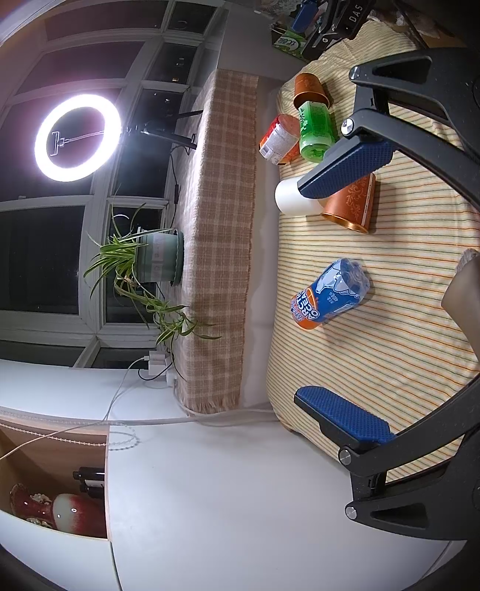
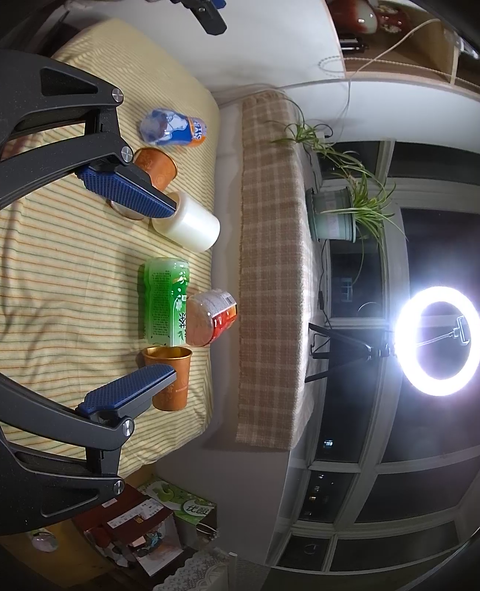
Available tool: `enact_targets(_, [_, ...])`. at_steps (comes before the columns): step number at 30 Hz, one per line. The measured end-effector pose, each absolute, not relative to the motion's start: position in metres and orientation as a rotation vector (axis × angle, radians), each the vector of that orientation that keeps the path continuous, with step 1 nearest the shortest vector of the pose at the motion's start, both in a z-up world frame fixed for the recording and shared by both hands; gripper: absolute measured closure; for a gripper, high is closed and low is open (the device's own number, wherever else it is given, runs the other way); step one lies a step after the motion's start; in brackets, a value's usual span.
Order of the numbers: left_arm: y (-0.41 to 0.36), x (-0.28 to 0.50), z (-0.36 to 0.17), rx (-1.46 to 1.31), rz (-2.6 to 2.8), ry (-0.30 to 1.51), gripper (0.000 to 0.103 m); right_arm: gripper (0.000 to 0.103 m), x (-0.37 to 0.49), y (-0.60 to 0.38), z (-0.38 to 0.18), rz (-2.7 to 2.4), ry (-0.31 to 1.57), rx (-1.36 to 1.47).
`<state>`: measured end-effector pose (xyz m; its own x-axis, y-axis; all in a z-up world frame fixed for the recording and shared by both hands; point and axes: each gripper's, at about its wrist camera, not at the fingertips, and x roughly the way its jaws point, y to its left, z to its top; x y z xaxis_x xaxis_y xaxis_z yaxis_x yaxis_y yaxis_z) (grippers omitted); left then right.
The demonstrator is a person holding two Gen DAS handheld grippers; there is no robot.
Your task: Flip cup upright
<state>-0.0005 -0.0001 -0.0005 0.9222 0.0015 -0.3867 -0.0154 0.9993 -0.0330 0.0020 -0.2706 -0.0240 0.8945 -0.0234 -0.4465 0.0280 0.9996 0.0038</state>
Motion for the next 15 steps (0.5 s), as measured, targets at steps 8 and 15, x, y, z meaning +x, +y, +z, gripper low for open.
enact_targets(8, [0.0029,-0.0005,0.0004,-0.034,0.008,0.397,0.000,0.022,0.0029,-0.2711,-0.0249,-0.027,0.468,0.011])
enact_targets(15, [0.0029,-0.0005,0.0004,-0.034,0.008,0.398,0.000,0.022,0.0036,-0.2708,-0.0254,-0.026,0.468,0.009])
